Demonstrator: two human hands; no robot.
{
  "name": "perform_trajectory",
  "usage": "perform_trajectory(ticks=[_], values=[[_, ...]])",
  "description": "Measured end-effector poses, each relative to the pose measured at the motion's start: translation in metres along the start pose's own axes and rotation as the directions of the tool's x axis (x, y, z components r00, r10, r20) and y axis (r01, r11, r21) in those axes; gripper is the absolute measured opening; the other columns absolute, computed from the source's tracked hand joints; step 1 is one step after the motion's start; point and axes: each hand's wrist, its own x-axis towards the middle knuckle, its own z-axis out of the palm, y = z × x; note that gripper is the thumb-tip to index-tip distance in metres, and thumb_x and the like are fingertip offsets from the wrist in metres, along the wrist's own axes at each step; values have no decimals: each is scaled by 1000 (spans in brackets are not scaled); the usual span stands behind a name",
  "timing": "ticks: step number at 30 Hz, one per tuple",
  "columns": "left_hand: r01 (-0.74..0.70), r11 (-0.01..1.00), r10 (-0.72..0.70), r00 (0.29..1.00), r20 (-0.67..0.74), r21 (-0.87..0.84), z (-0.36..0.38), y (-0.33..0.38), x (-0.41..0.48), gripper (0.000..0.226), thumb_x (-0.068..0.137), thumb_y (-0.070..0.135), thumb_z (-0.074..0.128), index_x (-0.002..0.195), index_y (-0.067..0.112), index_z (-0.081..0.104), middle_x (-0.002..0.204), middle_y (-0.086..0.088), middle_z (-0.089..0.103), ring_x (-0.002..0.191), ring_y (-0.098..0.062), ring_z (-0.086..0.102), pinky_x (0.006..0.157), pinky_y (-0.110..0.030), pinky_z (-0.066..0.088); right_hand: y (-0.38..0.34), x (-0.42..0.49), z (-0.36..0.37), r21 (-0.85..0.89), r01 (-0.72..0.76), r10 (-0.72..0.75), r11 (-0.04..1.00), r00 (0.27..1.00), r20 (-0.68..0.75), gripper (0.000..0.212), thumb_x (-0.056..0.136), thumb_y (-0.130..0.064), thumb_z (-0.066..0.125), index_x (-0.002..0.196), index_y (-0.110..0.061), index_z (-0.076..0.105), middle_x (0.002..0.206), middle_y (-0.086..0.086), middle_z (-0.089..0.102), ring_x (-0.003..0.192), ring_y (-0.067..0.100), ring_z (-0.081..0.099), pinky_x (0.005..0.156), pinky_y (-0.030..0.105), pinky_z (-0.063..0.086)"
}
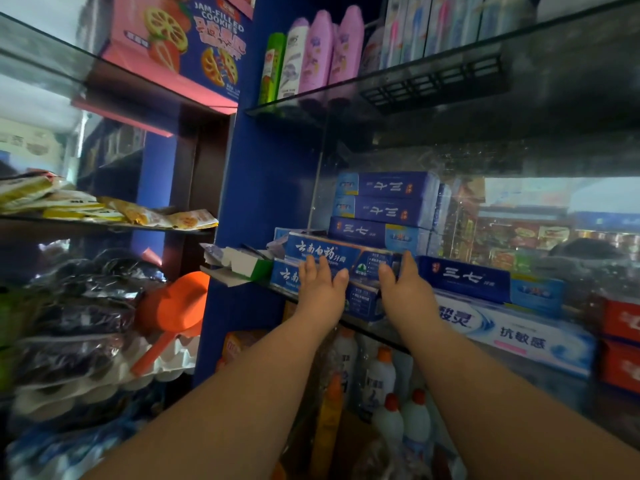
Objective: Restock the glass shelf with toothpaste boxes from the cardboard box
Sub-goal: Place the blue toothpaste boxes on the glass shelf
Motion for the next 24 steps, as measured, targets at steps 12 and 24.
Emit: perform_trajectory(ticks=[12,24], values=[[49,996,-58,990,-129,-75,-4,-79,-150,45,102,23,37,144,7,37,150,-14,34,138,-25,32,107,-22,18,28,-148,50,-140,555,-538,820,831,142,39,94,-15,47,133,-11,49,145,8,43,131,21,44,104,25,33],[592,781,-623,760,184,199,75,-282,-383,54,97,48,34,132,10,50,134,-13,54,125,-33,49,106,-41,38,188,-368,166,-80,196,-85,977,710,699,41,96,-12,46,137,-8,44,141,12,45,125,26,47,99,31,36]])
